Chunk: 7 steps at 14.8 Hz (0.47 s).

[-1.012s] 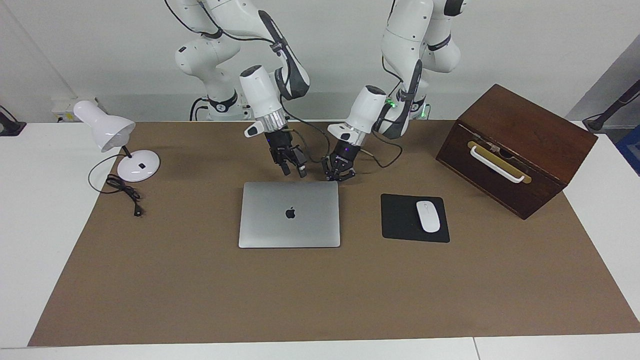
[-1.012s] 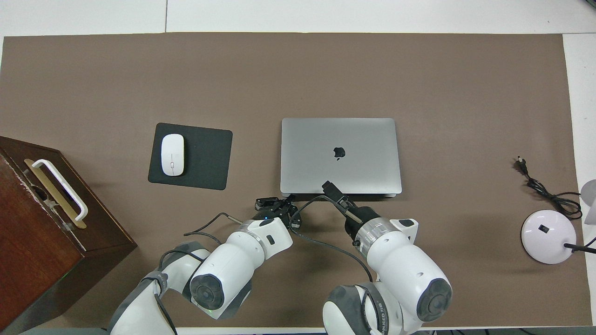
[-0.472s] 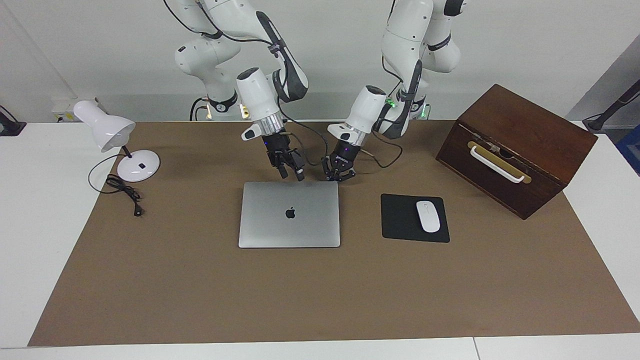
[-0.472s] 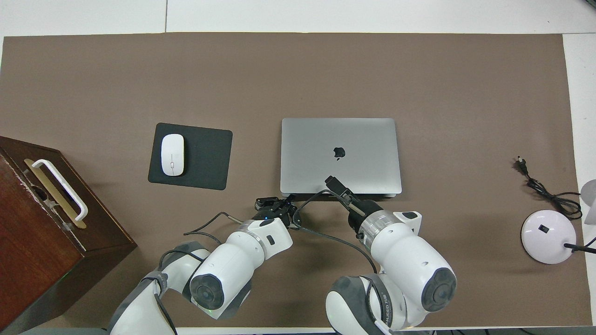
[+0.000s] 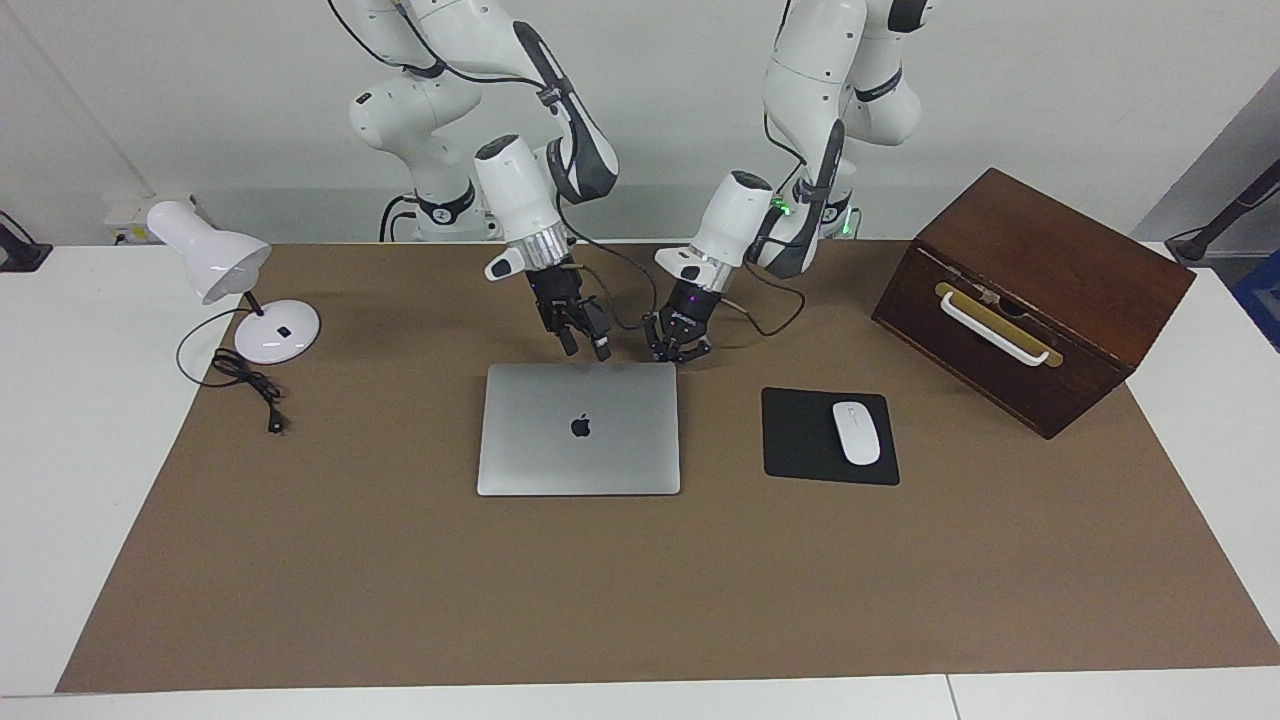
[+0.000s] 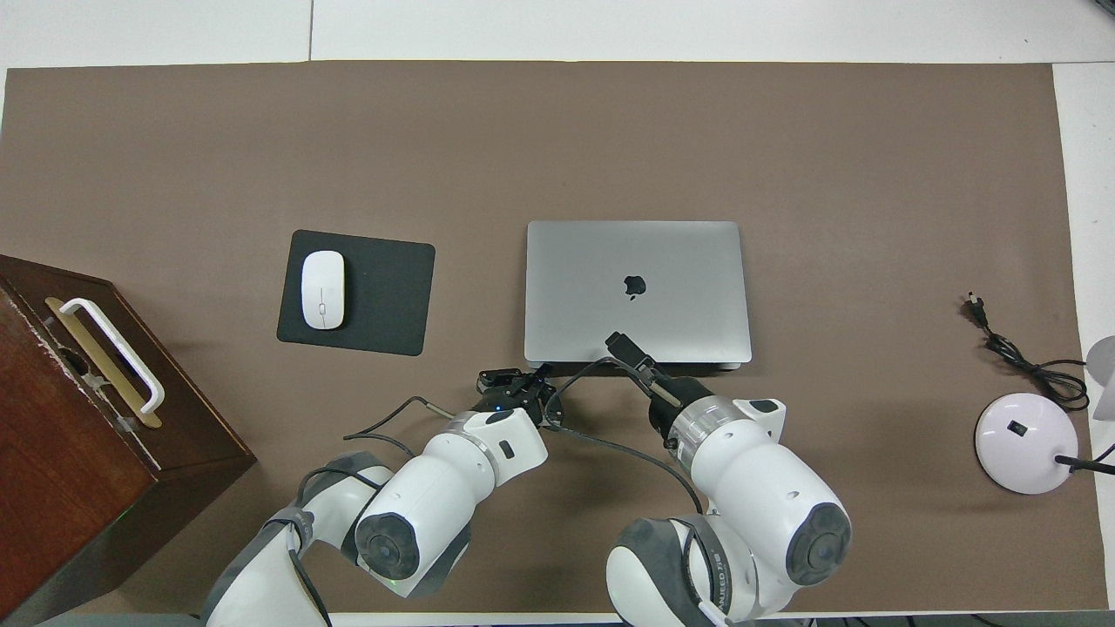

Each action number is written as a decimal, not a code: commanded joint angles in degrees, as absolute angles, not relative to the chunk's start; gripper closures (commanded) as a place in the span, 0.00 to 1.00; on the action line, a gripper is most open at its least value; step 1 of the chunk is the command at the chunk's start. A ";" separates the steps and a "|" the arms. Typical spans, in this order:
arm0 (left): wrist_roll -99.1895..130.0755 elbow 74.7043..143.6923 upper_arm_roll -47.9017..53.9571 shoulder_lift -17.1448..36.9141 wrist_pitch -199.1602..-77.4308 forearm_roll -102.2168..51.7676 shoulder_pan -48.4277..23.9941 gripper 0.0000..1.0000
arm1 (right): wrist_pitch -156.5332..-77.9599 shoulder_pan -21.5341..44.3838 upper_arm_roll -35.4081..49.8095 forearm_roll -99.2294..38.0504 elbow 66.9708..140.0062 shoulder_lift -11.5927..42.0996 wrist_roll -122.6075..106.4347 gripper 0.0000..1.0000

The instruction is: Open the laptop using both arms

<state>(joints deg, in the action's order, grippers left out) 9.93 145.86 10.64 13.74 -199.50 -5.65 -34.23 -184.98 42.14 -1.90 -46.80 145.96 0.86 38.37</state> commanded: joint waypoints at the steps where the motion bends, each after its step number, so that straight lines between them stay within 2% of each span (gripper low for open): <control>1: 7.73 144.49 8.88 16.79 -200.39 -6.77 -34.98 1.00 | -183.52 42.45 -1.76 -49.13 145.46 1.32 36.21 0.00; 7: 7.73 144.40 8.70 16.79 -200.39 -6.77 -35.24 1.00 | -184.22 42.71 -1.76 -49.13 145.02 3.51 36.39 0.00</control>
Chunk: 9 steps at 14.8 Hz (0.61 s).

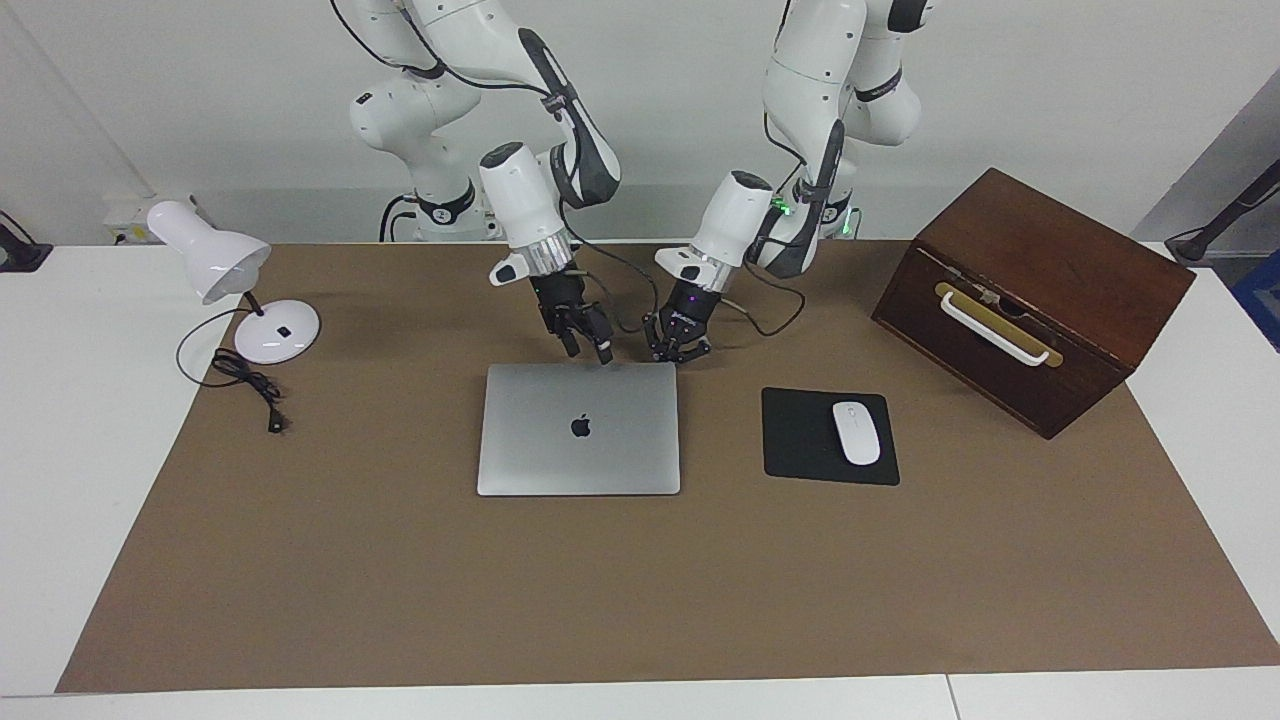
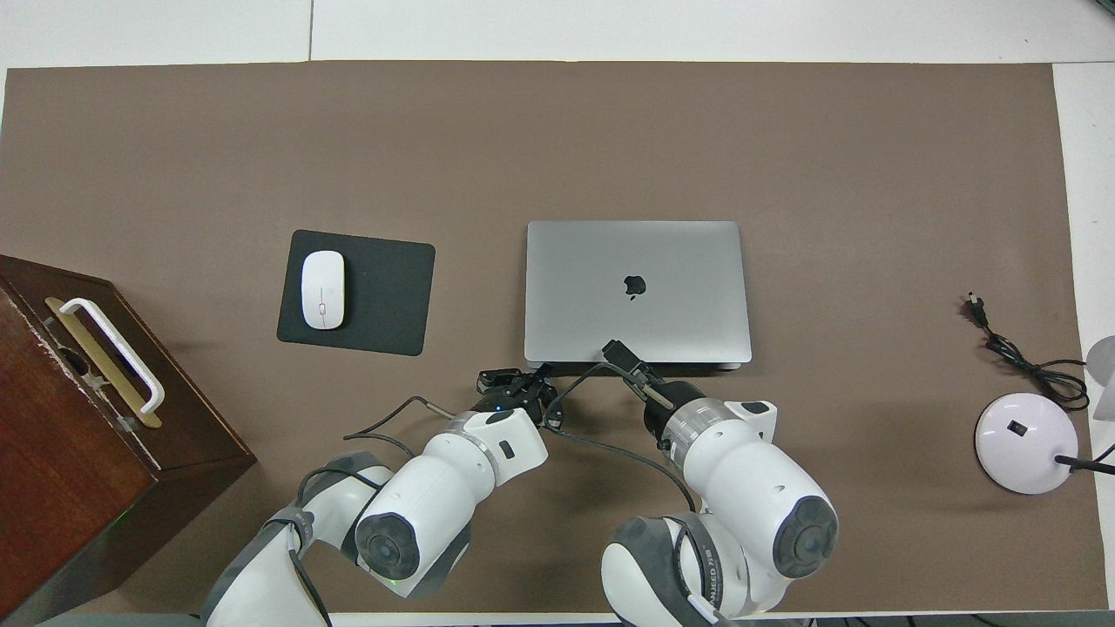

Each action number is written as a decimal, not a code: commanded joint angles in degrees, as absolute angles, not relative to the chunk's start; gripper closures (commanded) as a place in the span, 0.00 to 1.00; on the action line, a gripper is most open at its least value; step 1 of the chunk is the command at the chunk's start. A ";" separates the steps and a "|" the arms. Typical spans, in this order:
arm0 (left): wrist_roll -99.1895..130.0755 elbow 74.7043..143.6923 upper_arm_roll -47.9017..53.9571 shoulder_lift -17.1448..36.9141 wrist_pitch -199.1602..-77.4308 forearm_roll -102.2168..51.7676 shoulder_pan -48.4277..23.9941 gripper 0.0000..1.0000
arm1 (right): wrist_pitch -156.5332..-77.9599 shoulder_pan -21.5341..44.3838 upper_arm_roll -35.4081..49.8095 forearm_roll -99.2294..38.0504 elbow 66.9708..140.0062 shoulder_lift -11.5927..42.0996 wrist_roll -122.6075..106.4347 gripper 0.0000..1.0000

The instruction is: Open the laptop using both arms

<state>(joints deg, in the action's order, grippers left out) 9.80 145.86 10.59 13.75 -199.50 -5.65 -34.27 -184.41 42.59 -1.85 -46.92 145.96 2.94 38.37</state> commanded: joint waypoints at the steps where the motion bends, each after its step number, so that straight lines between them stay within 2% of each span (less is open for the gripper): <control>1: 7.73 144.40 8.70 16.87 -200.39 -6.77 -35.24 1.00 | -184.22 42.71 -1.76 -49.13 144.85 3.60 36.30 0.00; 9: 7.73 143.96 8.44 17.58 -200.39 -6.77 -35.33 1.00 | -183.60 42.28 -1.76 -49.13 140.81 5.27 36.12 0.00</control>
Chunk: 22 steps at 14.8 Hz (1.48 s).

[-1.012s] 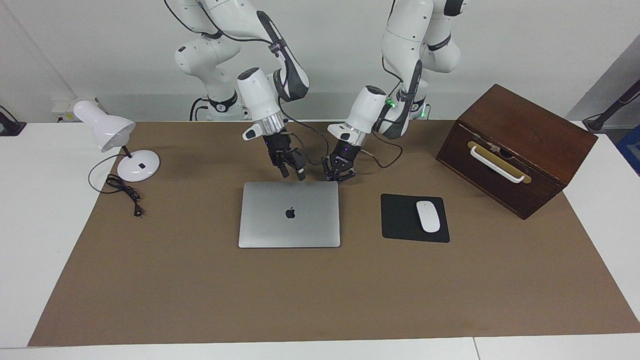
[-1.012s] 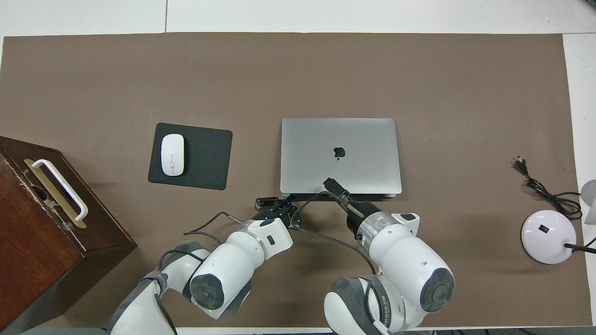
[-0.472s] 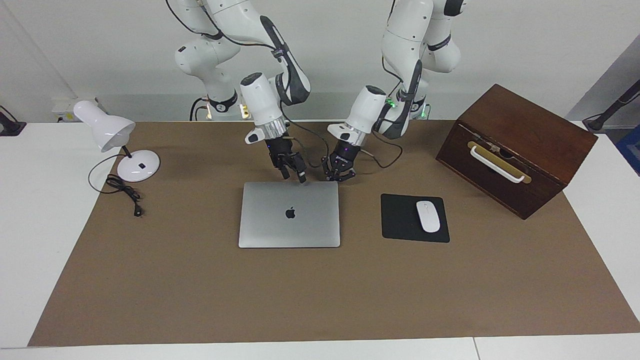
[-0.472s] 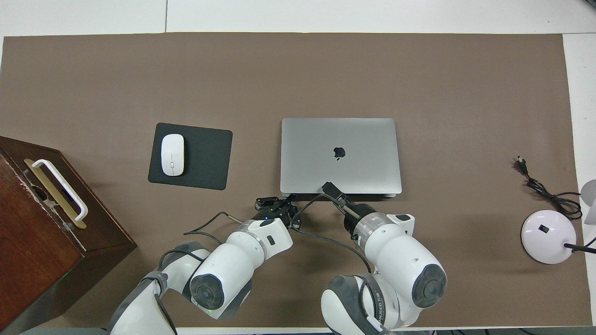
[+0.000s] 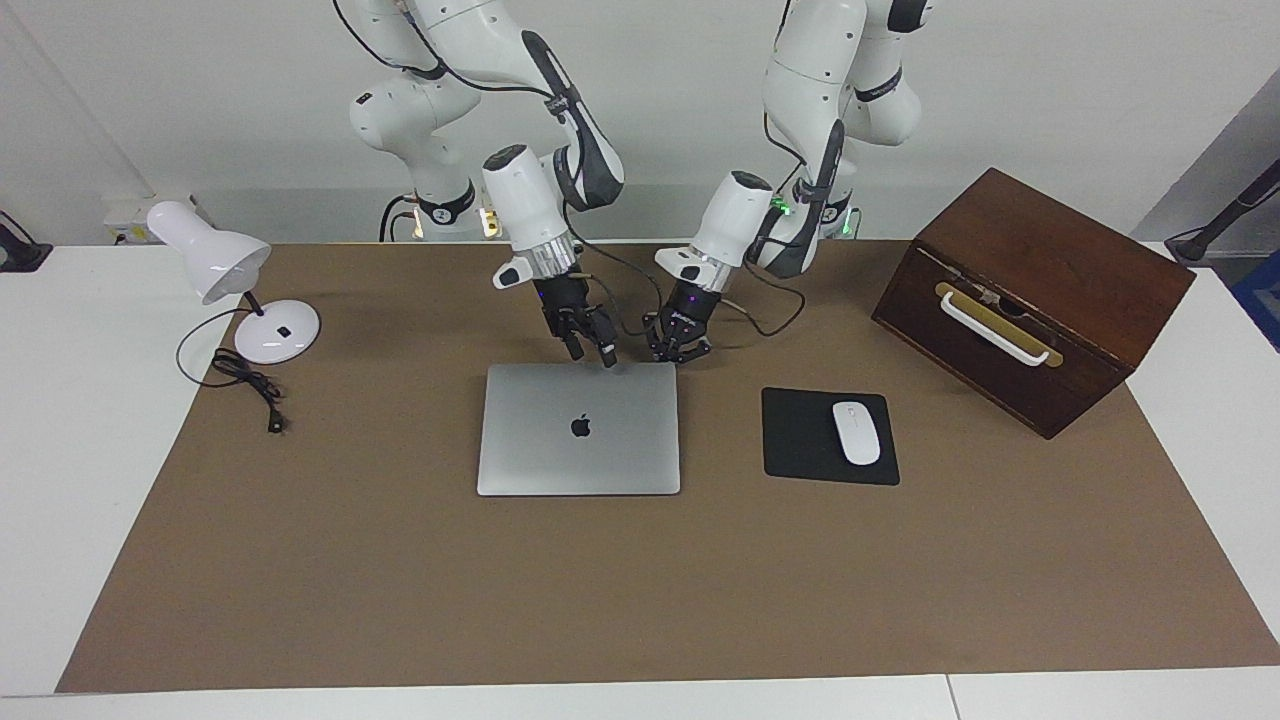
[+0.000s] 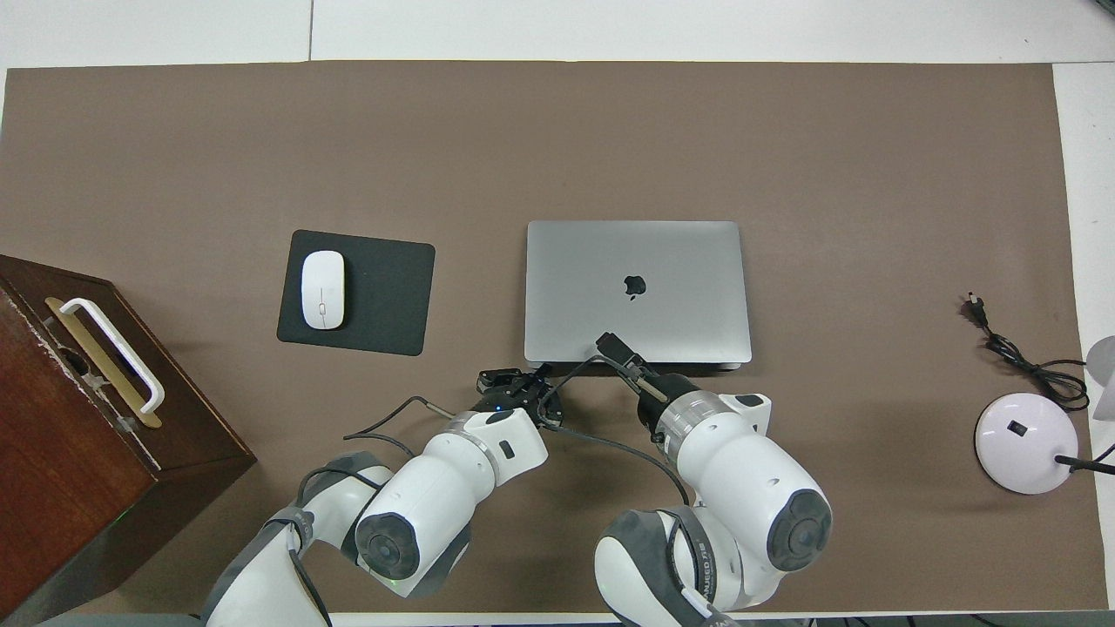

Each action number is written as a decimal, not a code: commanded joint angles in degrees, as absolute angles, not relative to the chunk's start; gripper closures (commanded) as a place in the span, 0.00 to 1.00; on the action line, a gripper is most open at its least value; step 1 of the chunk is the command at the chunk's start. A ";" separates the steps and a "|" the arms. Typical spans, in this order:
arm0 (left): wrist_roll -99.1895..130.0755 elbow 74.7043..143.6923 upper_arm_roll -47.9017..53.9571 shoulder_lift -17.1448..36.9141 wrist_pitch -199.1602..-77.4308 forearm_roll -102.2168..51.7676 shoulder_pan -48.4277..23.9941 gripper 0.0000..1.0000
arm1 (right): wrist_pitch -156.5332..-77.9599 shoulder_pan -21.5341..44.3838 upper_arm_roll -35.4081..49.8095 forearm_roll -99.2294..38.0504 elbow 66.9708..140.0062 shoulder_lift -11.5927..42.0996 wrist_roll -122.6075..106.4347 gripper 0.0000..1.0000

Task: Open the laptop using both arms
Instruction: 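Lift the laptop lid upward with the right gripper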

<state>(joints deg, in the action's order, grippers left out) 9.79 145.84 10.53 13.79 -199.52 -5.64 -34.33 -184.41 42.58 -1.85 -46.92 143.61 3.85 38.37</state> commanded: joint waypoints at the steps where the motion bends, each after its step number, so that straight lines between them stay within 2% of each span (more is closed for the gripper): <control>1: 7.73 144.05 8.44 17.58 -200.39 -6.77 -35.33 1.00 | -183.52 42.10 -1.76 -49.13 139.76 5.80 36.12 0.00; 12: 7.73 144.05 8.35 17.58 -200.39 -6.68 -35.42 1.00 | -178.51 39.64 -2.02 -49.04 132.72 8.17 34.98 0.00; 22: 7.73 144.05 8.35 17.58 -200.39 -6.68 -35.33 1.00 | -168.67 35.34 -2.37 -46.68 124.11 10.37 34.98 0.00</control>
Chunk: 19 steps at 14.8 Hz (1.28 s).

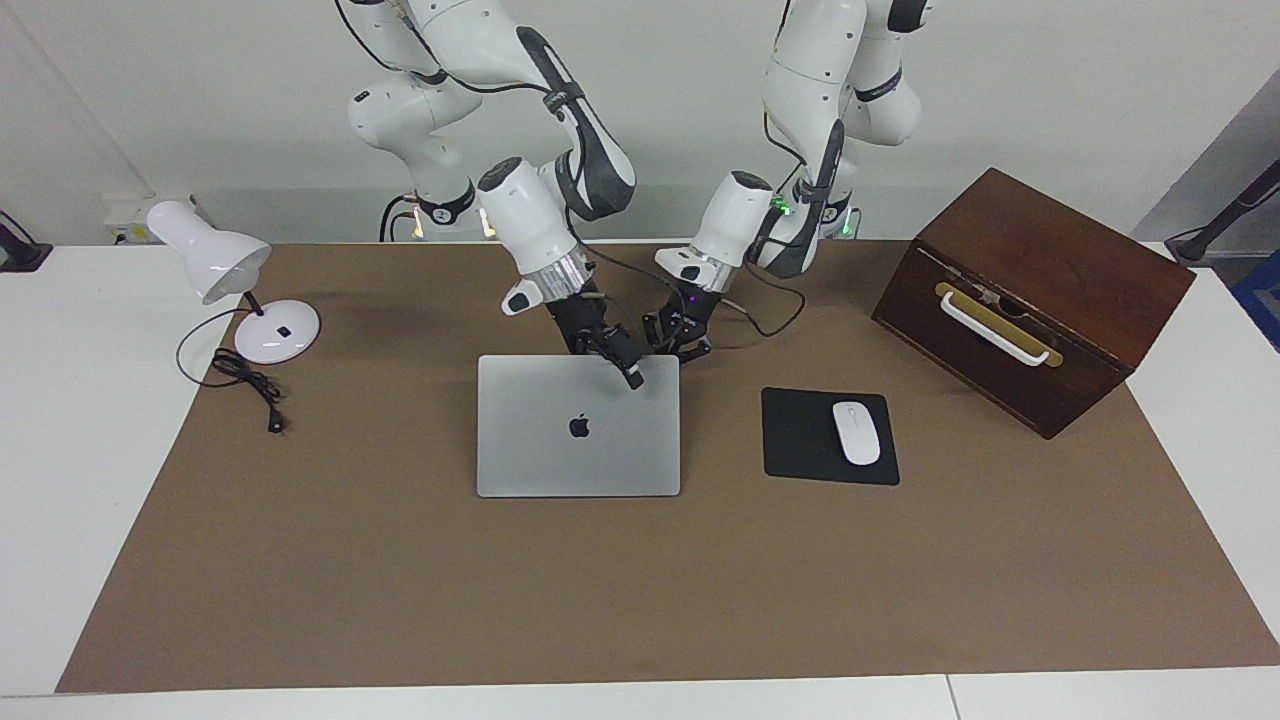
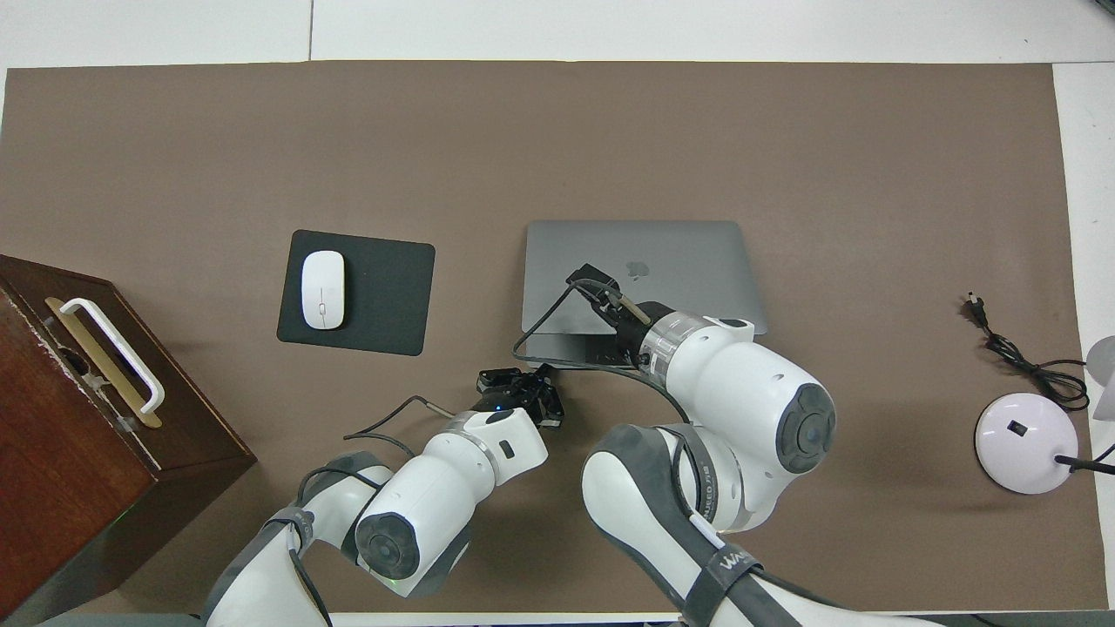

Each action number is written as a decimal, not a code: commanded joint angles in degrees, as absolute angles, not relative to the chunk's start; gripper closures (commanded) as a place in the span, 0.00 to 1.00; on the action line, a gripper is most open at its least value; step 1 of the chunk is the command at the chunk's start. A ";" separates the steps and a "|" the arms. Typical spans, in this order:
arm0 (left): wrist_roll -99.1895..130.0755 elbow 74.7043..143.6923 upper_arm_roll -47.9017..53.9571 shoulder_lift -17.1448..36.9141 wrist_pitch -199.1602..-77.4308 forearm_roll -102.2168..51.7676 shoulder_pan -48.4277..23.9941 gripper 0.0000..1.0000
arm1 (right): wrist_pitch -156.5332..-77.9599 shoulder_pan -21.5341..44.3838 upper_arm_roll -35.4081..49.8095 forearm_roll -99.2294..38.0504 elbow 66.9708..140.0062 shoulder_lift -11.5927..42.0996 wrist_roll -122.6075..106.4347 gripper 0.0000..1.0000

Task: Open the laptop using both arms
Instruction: 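Lift the laptop lid upward with the right gripper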

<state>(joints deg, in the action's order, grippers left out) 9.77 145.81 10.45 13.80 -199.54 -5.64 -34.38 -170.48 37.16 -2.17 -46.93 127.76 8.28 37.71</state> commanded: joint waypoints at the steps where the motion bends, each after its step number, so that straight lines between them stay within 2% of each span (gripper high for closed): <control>1: 7.73 144.05 8.35 17.58 -200.39 -6.68 -35.42 1.00 | -167.36 34.55 -2.46 -45.63 122.88 10.89 34.98 0.00; 12: 7.73 144.05 8.35 17.58 -200.39 -6.68 -35.42 1.00 | -149.87 25.94 -2.46 -33.85 107.68 15.55 35.60 0.00; 19: 7.73 144.05 8.35 17.58 -200.39 -6.68 -35.33 1.00 | -144.06 22.77 -2.37 -28.31 101.61 17.58 35.51 0.00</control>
<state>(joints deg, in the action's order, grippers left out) 9.76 145.80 10.43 13.81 -199.56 -5.64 -34.41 -145.98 24.32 -2.77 -30.52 104.73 15.59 36.74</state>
